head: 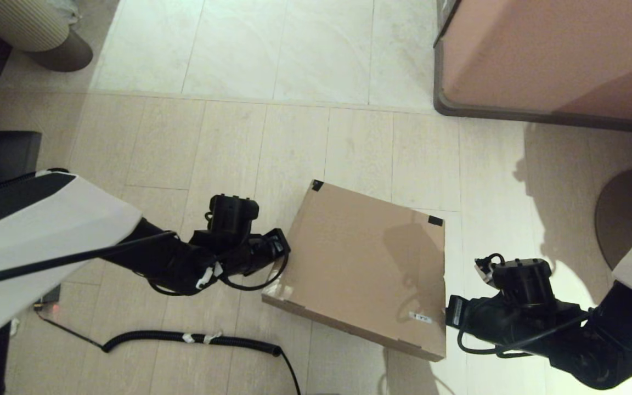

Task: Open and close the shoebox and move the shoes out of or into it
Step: Open the shoe box

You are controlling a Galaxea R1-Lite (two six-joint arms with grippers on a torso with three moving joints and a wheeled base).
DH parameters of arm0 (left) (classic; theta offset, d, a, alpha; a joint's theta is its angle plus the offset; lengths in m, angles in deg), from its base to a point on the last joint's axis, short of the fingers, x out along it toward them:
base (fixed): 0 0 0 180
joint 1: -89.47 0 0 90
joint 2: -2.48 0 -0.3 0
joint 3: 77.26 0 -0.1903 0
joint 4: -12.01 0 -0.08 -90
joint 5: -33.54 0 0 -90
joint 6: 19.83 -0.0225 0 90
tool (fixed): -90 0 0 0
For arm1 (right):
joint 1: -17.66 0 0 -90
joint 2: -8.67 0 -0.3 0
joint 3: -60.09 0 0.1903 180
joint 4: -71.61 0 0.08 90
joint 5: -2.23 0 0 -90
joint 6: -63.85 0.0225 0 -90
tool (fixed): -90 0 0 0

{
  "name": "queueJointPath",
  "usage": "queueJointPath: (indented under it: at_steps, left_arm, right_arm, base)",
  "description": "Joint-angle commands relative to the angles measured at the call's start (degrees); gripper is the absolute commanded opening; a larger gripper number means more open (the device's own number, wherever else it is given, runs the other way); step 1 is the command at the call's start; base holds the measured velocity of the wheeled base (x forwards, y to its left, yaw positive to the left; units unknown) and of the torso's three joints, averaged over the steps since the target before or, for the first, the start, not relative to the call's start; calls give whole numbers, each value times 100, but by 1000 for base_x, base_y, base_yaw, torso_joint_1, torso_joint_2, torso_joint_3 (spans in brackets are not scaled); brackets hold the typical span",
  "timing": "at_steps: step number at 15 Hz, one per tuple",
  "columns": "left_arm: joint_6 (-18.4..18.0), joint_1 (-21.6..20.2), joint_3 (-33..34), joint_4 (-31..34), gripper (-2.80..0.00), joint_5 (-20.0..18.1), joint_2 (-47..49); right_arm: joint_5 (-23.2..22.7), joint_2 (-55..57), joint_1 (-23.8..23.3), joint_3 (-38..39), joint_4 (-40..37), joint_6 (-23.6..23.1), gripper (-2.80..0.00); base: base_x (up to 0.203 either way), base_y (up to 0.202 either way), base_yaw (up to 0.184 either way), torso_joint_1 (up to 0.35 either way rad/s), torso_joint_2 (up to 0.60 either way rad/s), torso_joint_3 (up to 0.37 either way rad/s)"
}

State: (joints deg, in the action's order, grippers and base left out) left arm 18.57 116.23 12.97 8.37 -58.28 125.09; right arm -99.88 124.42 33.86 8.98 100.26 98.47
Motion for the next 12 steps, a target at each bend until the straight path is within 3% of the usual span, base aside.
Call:
queueJointPath:
  at_steps: [1, 6, 12]
  left_arm:
    - [202, 40, -8, 58, -280, -21, -268]
    - [969, 49, -52, 117, -280, -390, -698]
    - [1306, 125, -218, 93, -280, -460, -764]
  right_arm:
    - [-10, -304, -12, 18, -14, 75, -280]
    - [-7, -841, -44, -123, -456, 381, -280]
    - [6, -1372, -161, -563, -1088, 974, -280]
  base:
    - [0, 0, 0, 0, 0, 0]
    - [0, 0, 0, 0, 0, 0]
    - [0, 0, 0, 0, 0, 0]
